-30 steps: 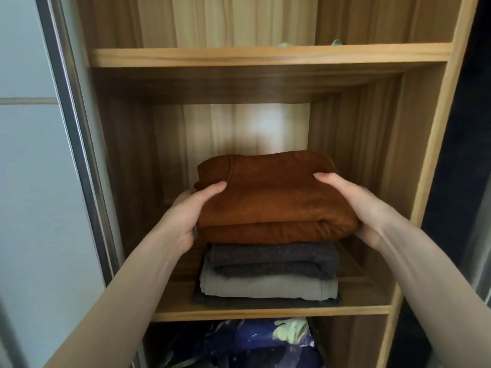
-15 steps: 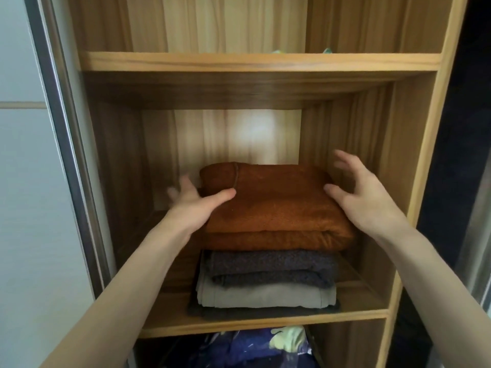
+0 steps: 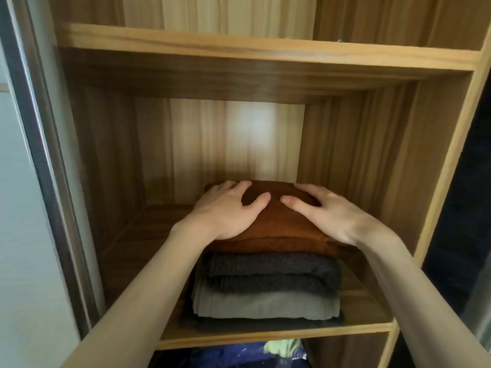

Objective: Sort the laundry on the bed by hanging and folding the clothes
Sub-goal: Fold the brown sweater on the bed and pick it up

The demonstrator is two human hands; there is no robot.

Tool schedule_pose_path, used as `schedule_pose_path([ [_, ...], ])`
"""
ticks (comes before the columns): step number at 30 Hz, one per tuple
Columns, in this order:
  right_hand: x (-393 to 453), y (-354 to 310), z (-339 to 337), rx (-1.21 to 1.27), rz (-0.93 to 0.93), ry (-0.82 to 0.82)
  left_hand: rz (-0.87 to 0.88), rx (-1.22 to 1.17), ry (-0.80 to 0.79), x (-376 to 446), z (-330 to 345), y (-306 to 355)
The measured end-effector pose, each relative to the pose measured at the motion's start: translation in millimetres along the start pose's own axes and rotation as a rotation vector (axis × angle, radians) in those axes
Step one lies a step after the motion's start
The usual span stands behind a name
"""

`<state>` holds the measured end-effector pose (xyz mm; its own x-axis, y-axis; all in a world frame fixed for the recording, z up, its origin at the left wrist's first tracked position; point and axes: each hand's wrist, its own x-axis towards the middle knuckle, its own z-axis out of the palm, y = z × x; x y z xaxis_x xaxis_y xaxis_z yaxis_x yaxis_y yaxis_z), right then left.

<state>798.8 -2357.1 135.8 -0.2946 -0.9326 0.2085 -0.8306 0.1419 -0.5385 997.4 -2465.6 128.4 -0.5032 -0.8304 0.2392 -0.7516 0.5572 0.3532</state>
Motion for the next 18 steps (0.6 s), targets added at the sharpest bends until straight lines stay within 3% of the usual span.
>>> schedule_pose_path([
  [10, -13, 2, 5, -0.035, -0.092, 0.105, 0.017, 0.052, 0.07, -21, -1, 4],
  [13, -25, -6, 5, -0.114, -0.192, 0.226, 0.036, 0.044, 0.215, -42, -6, 7],
  [18, -55, -35, 17, -0.268, -0.429, 0.374, 0.032, 0.072, 0.598, -103, -13, 6],
])
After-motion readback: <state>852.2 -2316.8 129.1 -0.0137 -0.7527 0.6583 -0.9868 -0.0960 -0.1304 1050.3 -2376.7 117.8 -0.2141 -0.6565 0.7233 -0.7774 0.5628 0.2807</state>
